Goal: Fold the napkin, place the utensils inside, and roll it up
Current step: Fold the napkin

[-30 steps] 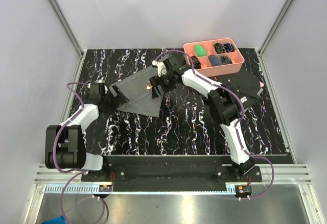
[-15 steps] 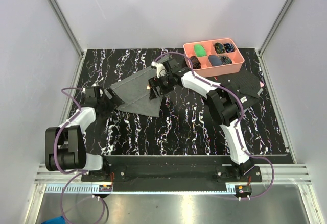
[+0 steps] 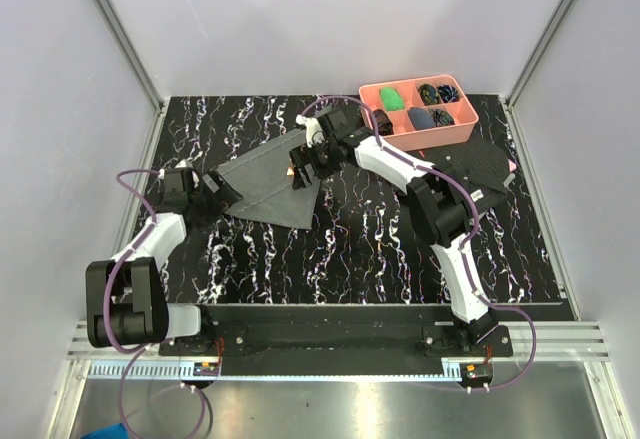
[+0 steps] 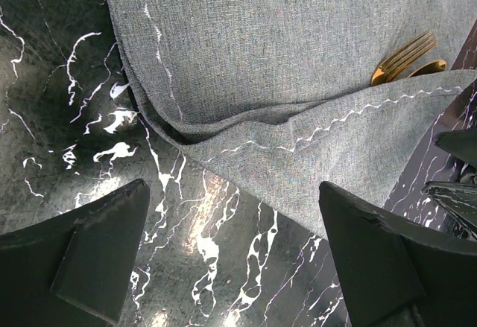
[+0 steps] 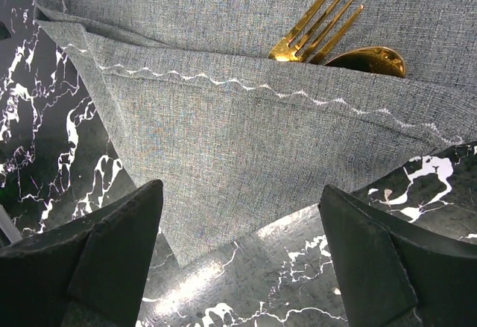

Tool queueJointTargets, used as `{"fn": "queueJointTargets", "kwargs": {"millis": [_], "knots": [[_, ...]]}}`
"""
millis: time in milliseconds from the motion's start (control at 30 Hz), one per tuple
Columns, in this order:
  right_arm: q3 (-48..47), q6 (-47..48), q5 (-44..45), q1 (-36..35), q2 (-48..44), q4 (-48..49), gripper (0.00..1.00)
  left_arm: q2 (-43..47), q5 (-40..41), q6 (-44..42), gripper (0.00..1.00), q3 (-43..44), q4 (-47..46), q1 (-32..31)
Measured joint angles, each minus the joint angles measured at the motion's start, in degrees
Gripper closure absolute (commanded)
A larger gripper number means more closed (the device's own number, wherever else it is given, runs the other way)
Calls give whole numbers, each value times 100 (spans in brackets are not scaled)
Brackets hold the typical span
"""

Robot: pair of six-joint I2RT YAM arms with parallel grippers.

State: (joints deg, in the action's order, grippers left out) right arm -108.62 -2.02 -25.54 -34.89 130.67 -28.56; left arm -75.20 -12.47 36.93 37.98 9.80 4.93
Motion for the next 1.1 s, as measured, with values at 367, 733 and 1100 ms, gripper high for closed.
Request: {"fn": "queueJointTargets", "kwargs": {"millis": [367,733,1100], "knots": [[-647,144,-221,-2,334,-96,7,262,-39,-31,1,2,157,2],[-284,260,-70,-4,538,-105,7,719,-37,-227,1,262,468,31],[350,96,-103,-39,297,551,8,809,-308,-664,1,1279,1117,164]]}}
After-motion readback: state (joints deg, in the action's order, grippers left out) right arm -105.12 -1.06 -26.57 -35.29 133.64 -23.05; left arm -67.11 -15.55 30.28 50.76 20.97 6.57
